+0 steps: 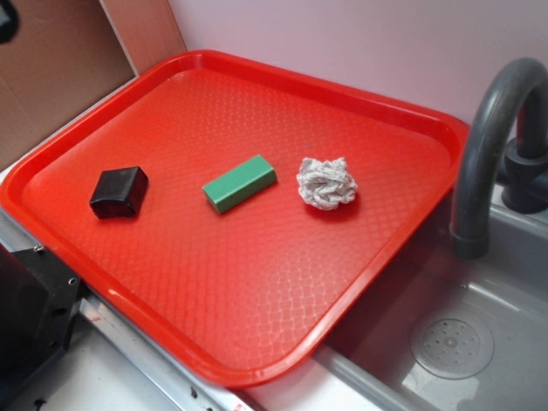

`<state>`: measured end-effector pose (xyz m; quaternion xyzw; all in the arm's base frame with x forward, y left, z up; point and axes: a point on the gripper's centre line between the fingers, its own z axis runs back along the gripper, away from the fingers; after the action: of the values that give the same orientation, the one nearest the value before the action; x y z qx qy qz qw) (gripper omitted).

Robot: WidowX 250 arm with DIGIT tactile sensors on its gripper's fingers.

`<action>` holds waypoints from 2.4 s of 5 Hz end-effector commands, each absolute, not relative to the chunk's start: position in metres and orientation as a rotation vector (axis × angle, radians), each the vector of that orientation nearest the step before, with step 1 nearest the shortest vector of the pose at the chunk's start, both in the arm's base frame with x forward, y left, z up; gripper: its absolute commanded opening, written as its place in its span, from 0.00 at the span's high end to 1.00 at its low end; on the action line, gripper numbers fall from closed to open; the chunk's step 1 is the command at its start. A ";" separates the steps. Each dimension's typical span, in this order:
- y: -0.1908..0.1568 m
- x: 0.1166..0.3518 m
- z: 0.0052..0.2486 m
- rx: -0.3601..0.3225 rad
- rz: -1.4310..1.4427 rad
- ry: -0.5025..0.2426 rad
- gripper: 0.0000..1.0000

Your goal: Grab the white paper.

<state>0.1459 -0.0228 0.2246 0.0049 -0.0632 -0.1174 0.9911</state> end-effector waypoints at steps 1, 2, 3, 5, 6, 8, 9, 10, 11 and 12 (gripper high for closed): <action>-0.056 0.191 0.195 -0.050 -0.733 -0.180 0.00; -0.084 0.206 0.174 -0.113 -0.979 -0.208 0.00; -0.099 0.216 0.160 -0.122 -1.151 -0.203 0.00; -0.125 0.236 0.135 -0.048 -1.242 -0.152 0.00; -0.133 0.249 0.118 -0.060 -1.287 -0.133 0.00; -0.142 0.270 0.075 -0.012 -1.312 -0.020 0.00; -0.145 0.273 0.054 -0.008 -1.357 0.038 0.00; -0.145 0.269 0.038 -0.005 -1.382 0.084 0.00; -0.141 0.264 0.021 0.004 -1.407 0.133 0.00; -0.141 0.261 0.013 0.030 -1.397 0.171 1.00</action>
<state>0.2779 -0.1352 0.0161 0.0159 0.0749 -0.6398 0.7647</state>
